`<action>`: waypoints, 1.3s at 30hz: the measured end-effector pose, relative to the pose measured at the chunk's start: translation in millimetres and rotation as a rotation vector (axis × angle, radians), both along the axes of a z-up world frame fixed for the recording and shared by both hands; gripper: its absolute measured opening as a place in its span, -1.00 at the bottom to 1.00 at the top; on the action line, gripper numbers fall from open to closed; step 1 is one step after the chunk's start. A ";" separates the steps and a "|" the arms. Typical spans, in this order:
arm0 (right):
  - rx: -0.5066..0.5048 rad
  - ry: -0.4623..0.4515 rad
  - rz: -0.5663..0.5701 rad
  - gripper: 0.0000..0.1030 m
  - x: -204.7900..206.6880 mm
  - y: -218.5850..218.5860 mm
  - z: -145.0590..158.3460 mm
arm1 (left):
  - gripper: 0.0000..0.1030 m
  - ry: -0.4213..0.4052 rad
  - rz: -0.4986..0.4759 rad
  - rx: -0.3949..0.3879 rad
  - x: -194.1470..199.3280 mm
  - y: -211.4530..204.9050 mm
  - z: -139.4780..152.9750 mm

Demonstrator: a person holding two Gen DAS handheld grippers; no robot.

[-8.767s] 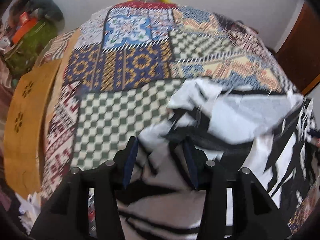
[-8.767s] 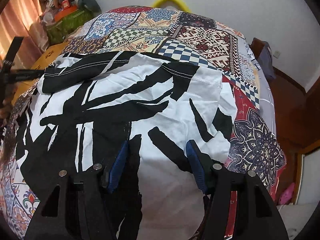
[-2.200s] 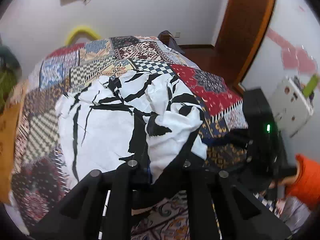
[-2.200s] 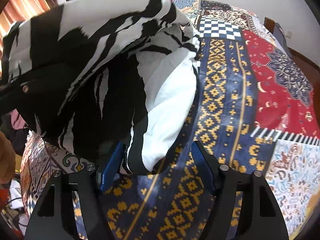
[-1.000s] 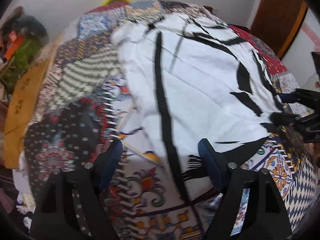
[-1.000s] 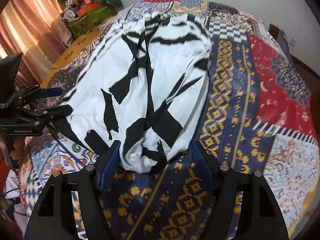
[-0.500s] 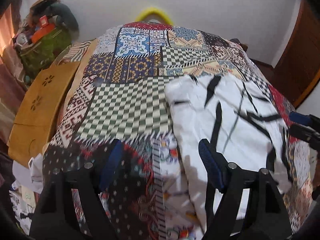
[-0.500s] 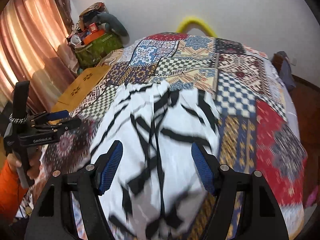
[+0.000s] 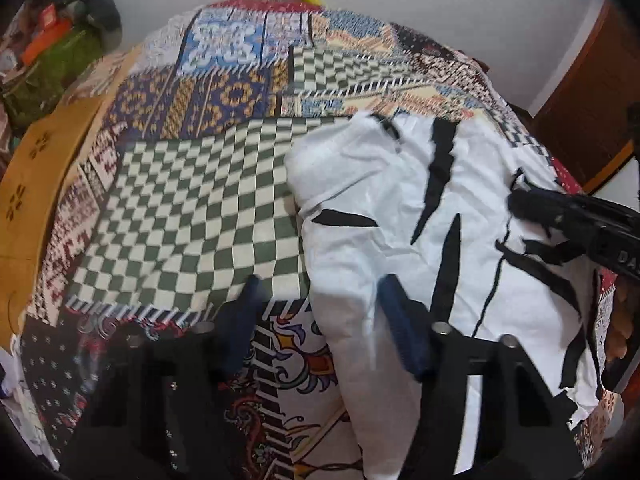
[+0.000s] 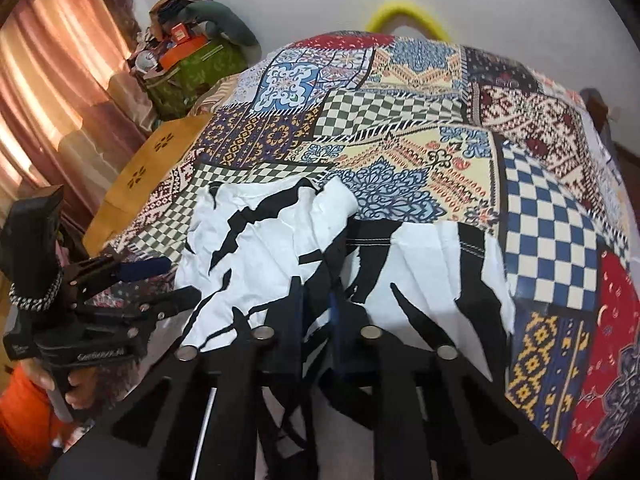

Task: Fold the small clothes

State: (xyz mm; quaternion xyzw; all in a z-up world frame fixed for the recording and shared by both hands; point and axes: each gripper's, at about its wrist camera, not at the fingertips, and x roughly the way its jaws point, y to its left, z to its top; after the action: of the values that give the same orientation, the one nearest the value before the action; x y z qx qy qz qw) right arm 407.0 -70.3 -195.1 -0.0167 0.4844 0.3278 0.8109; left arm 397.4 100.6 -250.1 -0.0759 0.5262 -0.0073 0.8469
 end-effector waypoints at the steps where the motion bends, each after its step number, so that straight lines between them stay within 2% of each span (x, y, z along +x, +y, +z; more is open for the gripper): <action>1: -0.006 -0.014 -0.002 -0.90 2.0 -1.7 0.5 | 0.12 0.004 0.008 -0.011 0.3 1.6 -2.4; 4: -0.053 -0.049 -0.016 -0.93 1.7 -3.1 -1.8 | 0.12 0.005 0.035 0.001 0.1 3.5 -6.1; 8: -0.078 -0.032 -0.023 -0.92 4.3 -2.5 -3.8 | 0.12 0.012 0.064 0.025 -0.8 3.1 -6.4; 12: -0.042 -0.002 -0.019 -0.87 -0.1 -9.3 11.1 | 0.11 0.009 0.082 0.005 -6.3 9.1 6.9; 14: -0.022 -0.016 -0.027 -0.72 -8.7 -20.1 24.6 | 0.11 -0.013 0.073 -0.020 -15.2 12.3 21.0; 16: -0.018 -0.046 -0.037 -0.30 -18.9 -32.8 35.8 | 0.11 -0.025 0.062 -0.034 -22.5 13.6 33.1; 18: -0.016 -0.082 -0.066 -0.06 -29.6 -50.0 45.3 | 0.11 -0.037 0.051 -0.041 -28.8 12.8 42.3; 21: 0.000 -0.077 -0.110 0.10 -42.3 -75.8 47.3 | 0.12 -0.035 0.020 -0.060 -40.1 9.3 48.4; 28: 0.006 0.062 -0.155 0.12 -58.4 -108.2 11.4 | 0.12 0.061 -0.031 -0.133 -49.7 -7.0 19.2; 30: 0.017 0.098 -0.153 0.12 -58.4 -108.0 2.1 | 0.12 0.092 -0.031 -0.171 -47.1 -9.1 9.3; 32: 0.028 0.113 -0.144 0.12 -57.1 -104.3 -2.1 | 0.12 0.130 -0.030 -0.250 -41.2 -8.6 -2.4; 34: 0.043 0.126 -0.127 0.12 -55.0 -98.3 -6.3 | 0.12 0.139 -0.024 -0.305 -35.4 -7.8 -8.7; 37: 0.065 0.144 -0.114 0.17 -49.4 -88.6 -13.6 | 0.12 0.135 -0.041 -0.341 -28.8 -10.0 -9.9; 38: 0.076 0.154 -0.117 0.17 -47.1 -86.2 -16.3 | 0.09 0.134 -0.043 -0.345 -26.0 -10.6 -10.7; 39: 0.088 0.158 -0.123 0.17 -45.4 -85.0 -17.6 | -0.02 0.133 -0.044 -0.343 -23.7 -11.7 -10.8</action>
State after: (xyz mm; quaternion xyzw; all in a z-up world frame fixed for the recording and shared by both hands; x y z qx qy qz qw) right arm 361.6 -155.3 -212.7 0.0747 0.5323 0.2986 0.7886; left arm 373.7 89.0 -261.0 -0.2080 0.5738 -0.1104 0.7844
